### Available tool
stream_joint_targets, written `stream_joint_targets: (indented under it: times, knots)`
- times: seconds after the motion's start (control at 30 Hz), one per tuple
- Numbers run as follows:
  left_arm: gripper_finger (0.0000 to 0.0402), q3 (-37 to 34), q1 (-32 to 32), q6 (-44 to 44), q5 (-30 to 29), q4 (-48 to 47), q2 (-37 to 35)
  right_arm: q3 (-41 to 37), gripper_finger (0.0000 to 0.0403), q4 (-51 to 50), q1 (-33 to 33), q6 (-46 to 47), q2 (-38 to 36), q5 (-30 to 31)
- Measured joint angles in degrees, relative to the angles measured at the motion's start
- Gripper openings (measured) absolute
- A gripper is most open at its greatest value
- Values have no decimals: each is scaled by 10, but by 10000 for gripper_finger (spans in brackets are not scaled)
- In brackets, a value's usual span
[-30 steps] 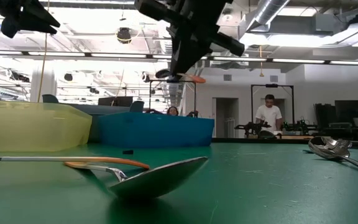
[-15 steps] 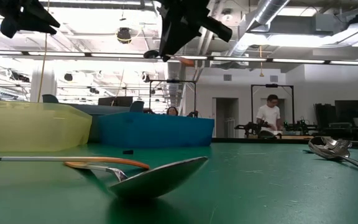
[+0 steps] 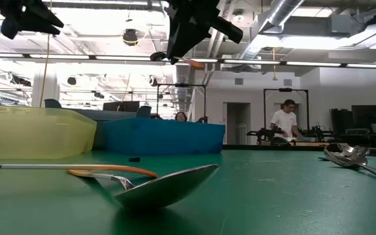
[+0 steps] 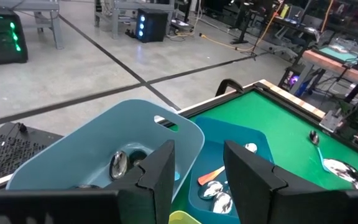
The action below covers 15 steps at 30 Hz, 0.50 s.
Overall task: Sort silverware by color (type)
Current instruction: Put the orange spoon into the blue bin
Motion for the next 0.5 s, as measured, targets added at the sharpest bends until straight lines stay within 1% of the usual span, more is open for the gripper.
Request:
stream_joint_targets:
  times: [0.37,0.5]
  knots:
    - [122,0,0,0,-10,-1,0,0,11,4,-14,-16,0,0]
    - [122,0,0,0,-11,-1,0,6,11,10,-20,-42,1,0]
